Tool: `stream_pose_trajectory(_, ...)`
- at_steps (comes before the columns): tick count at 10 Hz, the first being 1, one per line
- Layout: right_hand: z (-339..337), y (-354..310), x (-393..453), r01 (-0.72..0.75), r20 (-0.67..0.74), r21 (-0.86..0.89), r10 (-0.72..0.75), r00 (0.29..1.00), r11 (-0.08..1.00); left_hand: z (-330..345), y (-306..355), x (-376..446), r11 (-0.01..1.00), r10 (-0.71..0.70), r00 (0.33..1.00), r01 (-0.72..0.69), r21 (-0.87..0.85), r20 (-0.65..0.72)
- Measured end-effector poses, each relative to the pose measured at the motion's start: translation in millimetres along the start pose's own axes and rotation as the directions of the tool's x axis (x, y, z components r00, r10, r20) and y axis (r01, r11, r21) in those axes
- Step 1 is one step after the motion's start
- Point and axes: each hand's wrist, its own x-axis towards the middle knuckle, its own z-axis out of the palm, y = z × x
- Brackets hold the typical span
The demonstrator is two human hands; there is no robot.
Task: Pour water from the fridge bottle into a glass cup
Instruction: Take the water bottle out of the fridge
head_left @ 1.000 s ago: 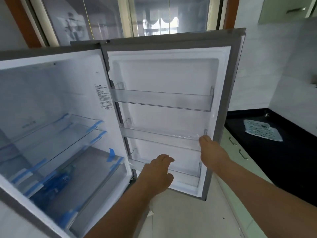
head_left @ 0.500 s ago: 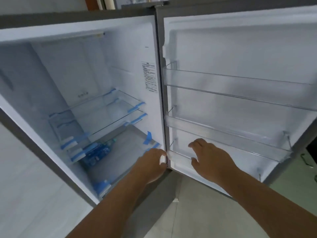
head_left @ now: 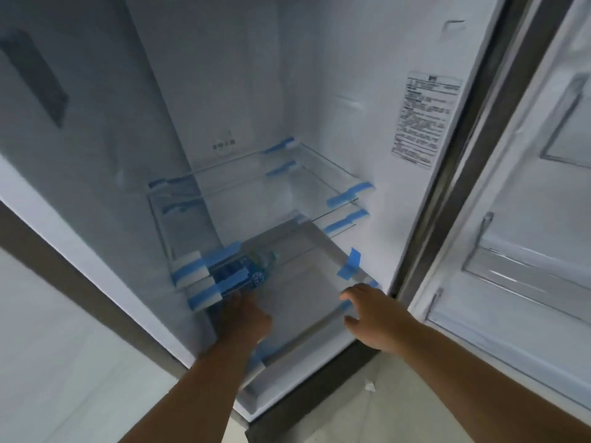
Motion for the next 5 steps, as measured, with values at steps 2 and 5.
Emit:
stream_pose_trajectory(2,32.0,-25.8,77.4,0.074,0.091,0.045,-0.077,0.993,0.996,22.7,35.3,23.2,0.962,-0.115,0.992,0.125,-0.241,0.054)
stream_pose_trajectory(5,48.4,-24.6,135.8,0.15,0.204,0.089,-0.166,0.965,0.985,25.5,27.3,82.1,0.967,-0.149,0.979,0.174,-0.186,0.142)
